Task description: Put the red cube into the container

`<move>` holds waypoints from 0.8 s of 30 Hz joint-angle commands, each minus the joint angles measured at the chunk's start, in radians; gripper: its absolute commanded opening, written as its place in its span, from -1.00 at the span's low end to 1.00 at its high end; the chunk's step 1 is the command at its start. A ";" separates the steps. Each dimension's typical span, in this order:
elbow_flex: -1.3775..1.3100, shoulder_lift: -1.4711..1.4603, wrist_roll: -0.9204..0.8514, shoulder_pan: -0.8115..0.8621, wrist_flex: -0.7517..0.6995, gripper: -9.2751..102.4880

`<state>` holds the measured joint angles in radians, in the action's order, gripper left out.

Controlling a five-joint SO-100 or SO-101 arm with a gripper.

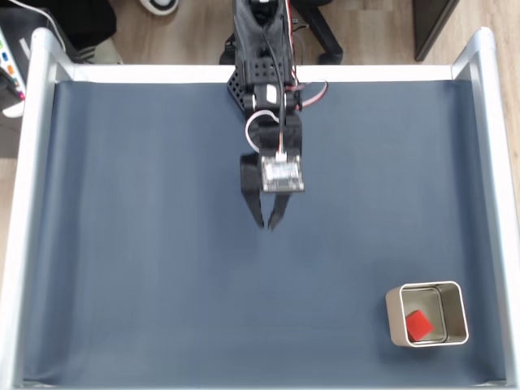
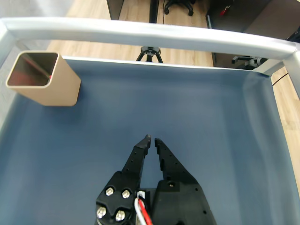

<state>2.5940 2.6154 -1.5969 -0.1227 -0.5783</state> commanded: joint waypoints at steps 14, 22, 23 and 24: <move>0.468 0.718 0.021 0.069 -0.311 -0.83; 0.534 0.738 0.043 0.046 -0.463 -0.83; 0.534 0.738 0.048 0.035 -0.497 -0.83; 0.534 0.738 0.052 0.021 -0.526 -0.83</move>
<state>3.1324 3.3410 -1.5555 -0.0736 -1.0584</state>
